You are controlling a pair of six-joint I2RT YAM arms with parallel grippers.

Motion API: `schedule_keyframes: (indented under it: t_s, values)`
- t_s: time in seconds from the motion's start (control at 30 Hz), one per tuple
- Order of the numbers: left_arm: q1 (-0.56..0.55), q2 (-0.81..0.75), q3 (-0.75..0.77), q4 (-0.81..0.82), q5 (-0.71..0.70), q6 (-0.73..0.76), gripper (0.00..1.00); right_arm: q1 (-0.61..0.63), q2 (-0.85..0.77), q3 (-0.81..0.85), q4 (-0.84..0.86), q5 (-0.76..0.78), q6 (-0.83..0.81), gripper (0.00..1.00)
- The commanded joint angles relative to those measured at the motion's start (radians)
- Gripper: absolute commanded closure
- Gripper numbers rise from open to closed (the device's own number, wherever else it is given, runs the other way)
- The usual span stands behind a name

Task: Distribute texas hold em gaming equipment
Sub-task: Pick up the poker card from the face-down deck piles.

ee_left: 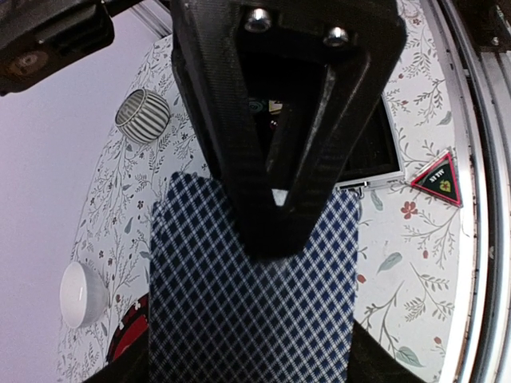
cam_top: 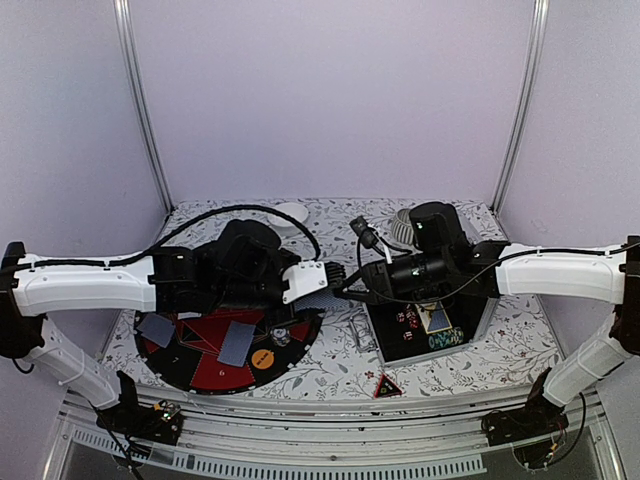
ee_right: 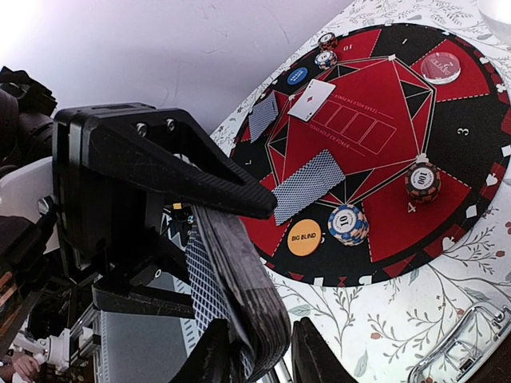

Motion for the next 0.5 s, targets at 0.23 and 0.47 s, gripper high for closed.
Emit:
schedule_keyframes:
  t_s: [0.23, 0.47]
  values:
    - [0.022, -0.043, -0.026, -0.014, -0.015, -0.021, 0.37, -0.015, -0.038, 0.029, -0.037, -0.005, -0.024, 0.78]
    - [0.027, -0.047, -0.030, -0.017, -0.016, -0.023, 0.37, -0.017, -0.040, 0.033, -0.044, -0.009, -0.027, 0.88]
